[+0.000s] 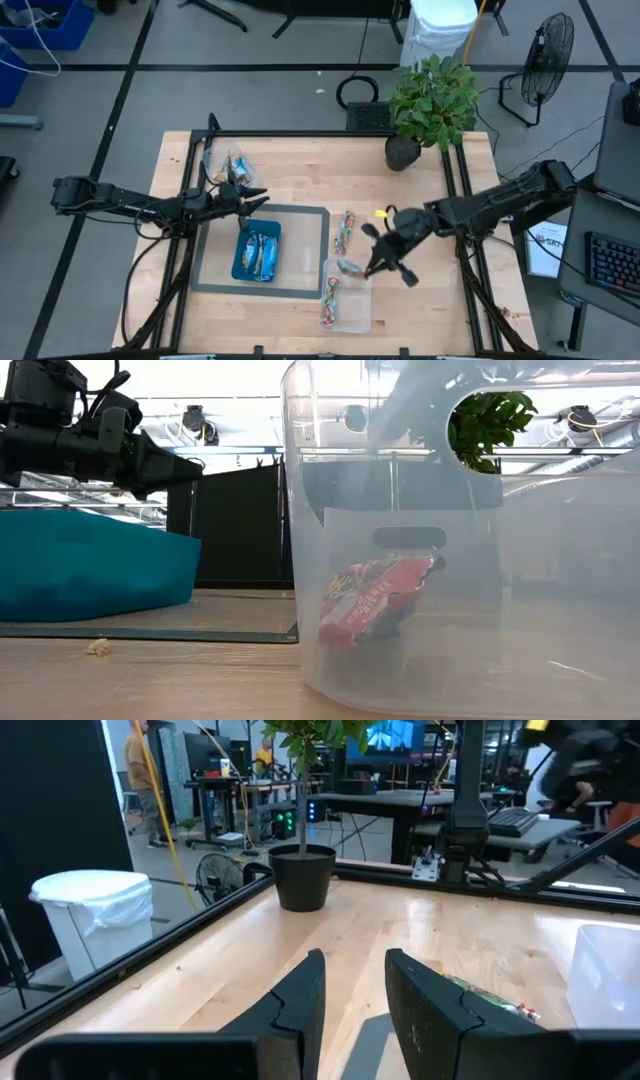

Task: Pick and place Granola Bars by type
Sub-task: Put the top red granola bar into the bottom transparent bin

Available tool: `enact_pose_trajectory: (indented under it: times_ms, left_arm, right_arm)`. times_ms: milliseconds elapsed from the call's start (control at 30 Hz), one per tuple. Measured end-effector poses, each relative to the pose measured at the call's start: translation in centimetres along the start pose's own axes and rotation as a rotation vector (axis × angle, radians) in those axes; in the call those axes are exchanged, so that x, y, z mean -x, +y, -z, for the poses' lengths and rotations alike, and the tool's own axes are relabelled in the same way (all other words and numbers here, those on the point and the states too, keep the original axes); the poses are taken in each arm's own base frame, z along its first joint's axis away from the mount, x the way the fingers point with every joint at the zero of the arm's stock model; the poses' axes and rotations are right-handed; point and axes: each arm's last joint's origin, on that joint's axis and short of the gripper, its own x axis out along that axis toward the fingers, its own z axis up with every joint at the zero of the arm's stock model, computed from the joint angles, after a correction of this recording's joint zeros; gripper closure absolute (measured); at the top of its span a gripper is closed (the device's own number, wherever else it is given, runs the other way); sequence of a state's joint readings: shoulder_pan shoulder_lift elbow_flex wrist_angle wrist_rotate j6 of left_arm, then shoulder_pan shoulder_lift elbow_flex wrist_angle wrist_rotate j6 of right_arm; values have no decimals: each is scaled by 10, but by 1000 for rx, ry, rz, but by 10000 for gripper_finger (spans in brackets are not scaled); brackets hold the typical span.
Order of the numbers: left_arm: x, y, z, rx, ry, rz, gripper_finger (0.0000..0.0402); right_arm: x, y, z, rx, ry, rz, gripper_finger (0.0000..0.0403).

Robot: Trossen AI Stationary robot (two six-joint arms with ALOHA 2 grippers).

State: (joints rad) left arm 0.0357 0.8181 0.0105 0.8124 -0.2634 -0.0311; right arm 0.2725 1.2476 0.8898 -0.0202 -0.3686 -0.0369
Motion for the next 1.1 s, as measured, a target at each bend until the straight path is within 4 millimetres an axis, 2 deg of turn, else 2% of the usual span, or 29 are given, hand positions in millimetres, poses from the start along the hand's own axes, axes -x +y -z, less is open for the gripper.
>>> enact_pose_trajectory:
  times_ms: [300, 633, 733, 933, 1100]
  left_arm:
    - [0, 0, 0, 0, 0, 0, 289]
    - [0, 0, 0, 0, -1, 0, 289]
    - [0, 0, 0, 0, 0, 0, 289]
    - [0, 0, 0, 0, 0, 0, 289]
    - [0, 0, 0, 0, -1, 0, 289]
  right_arm:
    - [-10, 30, 6, 19, 16, -106, 403]
    - [-5, 24, 7, -15, 32, -45, 403]
    - [8, 28, 2, 20, 10, 34, 403]
    - [54, 39, -3, 56, -26, 323, 403]
    - [84, 43, 17, 27, -141, 444, 403]
